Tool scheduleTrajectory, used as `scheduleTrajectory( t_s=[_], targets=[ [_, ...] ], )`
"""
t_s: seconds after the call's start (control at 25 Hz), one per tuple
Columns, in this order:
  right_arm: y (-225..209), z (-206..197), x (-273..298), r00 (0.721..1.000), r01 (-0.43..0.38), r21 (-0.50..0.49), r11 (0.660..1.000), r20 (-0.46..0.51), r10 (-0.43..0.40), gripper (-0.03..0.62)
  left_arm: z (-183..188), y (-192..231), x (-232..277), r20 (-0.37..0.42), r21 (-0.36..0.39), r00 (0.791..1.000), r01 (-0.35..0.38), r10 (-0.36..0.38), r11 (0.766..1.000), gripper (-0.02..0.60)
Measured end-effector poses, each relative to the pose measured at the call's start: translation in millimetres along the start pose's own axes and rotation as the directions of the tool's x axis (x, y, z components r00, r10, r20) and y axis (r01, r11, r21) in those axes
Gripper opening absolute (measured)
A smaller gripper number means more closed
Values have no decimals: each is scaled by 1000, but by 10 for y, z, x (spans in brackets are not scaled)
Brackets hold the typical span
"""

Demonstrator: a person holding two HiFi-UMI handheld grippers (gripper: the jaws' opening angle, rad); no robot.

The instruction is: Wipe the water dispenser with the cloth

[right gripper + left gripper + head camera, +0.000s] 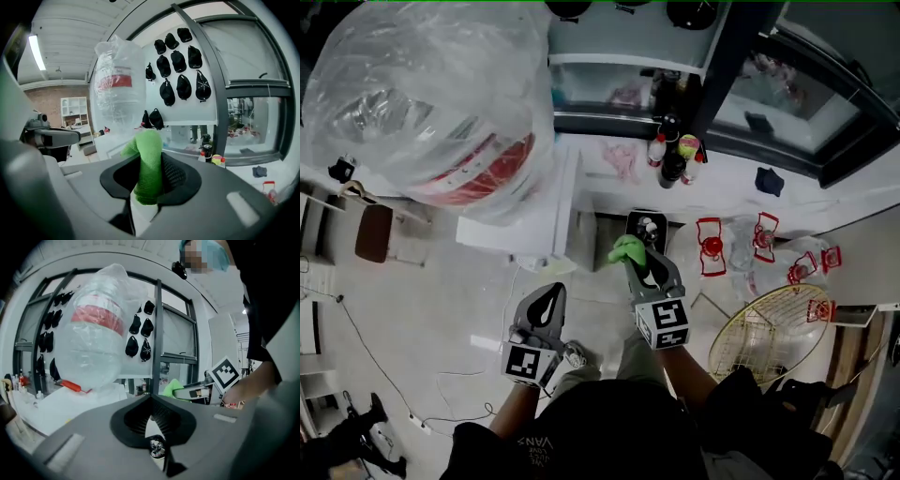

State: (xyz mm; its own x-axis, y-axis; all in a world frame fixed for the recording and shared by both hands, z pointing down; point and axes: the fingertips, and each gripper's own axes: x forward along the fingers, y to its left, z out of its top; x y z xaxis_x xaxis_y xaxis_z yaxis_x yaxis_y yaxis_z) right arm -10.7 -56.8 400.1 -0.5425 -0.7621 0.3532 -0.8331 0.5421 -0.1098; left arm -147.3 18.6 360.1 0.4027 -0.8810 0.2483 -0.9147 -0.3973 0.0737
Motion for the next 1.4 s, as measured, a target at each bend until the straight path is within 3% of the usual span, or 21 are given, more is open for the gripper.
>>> scheduleTrajectory(
  t_s=[0.36, 0.52, 0.68, 1.4],
  targets=[
    [264, 436, -265, 997, -60, -79, 995, 35, 63, 114, 228, 243, -314, 111, 9, 989, -101, 99, 995, 2],
    [367, 462, -349, 997, -68, -88, 994, 26, 71, 114, 277, 296, -527, 81, 6, 988, -130, 129, 992, 2],
    [412, 660, -301, 993, -97, -124, 987, 47, 104, 114, 348, 393, -611, 131, 9, 975, -181, 179, 983, 2],
    [756, 983, -329, 978, -163, -181, 970, 101, 183, 114, 484, 550, -915, 171, 1, 952, -259, 255, 966, 2]
  ],
)
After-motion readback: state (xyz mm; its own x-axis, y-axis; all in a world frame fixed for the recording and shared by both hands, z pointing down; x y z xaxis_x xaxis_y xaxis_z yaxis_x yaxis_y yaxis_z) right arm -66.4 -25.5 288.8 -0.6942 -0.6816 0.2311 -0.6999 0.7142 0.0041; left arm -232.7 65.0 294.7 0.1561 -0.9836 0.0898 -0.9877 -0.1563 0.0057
